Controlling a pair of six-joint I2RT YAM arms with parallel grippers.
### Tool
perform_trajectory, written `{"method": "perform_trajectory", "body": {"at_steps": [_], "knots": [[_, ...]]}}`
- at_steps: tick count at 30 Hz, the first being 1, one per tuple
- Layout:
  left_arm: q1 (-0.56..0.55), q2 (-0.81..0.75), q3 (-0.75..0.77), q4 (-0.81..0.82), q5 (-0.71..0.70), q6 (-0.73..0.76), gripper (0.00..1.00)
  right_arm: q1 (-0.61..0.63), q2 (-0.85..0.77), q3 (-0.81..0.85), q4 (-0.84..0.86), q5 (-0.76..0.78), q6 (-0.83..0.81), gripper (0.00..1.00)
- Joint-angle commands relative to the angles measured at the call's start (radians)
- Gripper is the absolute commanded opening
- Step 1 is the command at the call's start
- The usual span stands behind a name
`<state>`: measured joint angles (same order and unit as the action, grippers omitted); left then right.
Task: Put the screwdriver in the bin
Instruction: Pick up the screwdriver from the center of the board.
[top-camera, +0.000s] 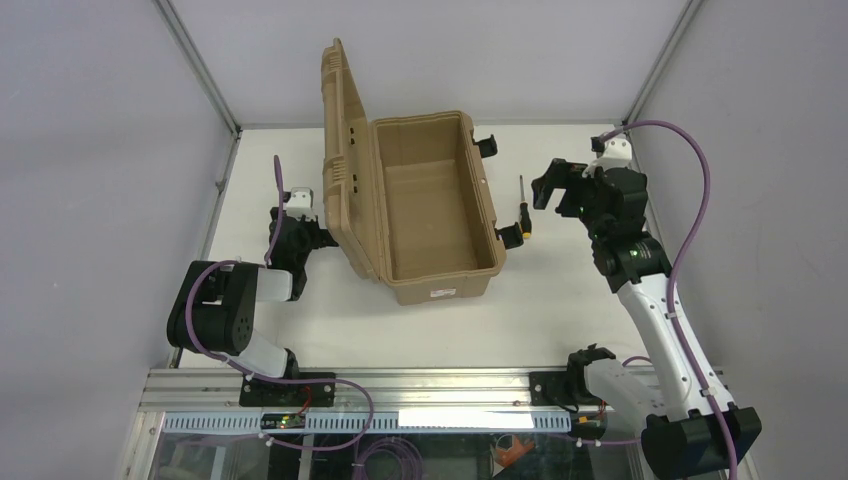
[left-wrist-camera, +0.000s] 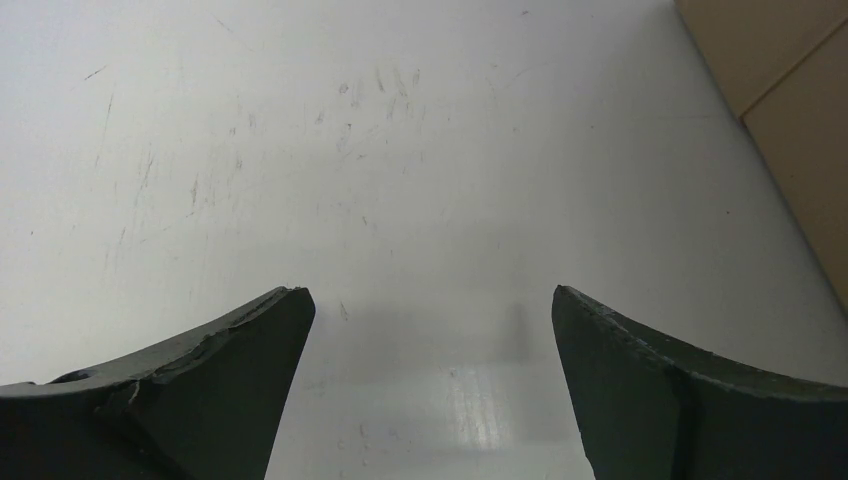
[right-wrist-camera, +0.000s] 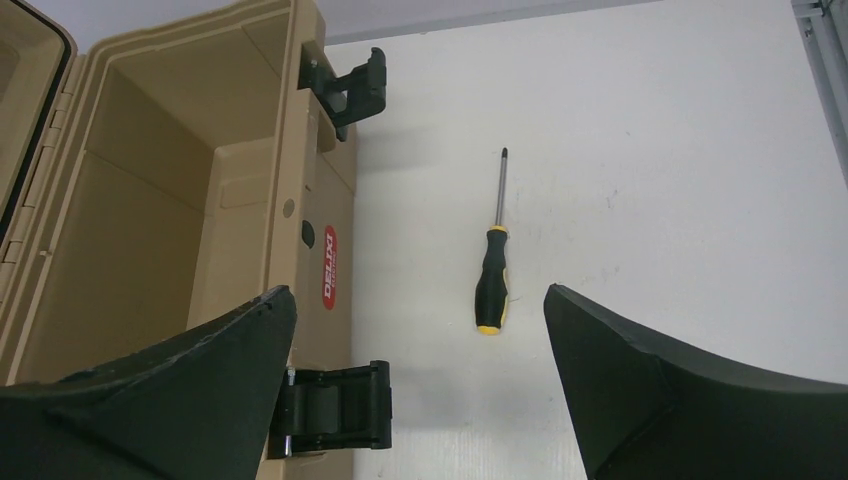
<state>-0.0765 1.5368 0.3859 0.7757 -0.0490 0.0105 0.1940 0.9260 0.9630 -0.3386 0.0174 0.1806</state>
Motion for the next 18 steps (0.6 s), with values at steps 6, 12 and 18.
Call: {"method": "perform_trajectory", "body": {"at_steps": [6,12,18], "knots": [[0.01,-0.032,-0.003,0.028,0.016,-0.008,0.99,-0.004,-0.019,0.01,0.056,-0.035,0.004,0.99],[0.01,-0.031,-0.004,0.028,0.015,-0.008,0.99,-0.004,-0.024,0.015,0.052,-0.041,0.01,0.99],[0.011,-0.031,-0.004,0.029,0.016,-0.009,0.99,-0.004,0.003,0.069,0.003,-0.06,0.011,0.99]]}}
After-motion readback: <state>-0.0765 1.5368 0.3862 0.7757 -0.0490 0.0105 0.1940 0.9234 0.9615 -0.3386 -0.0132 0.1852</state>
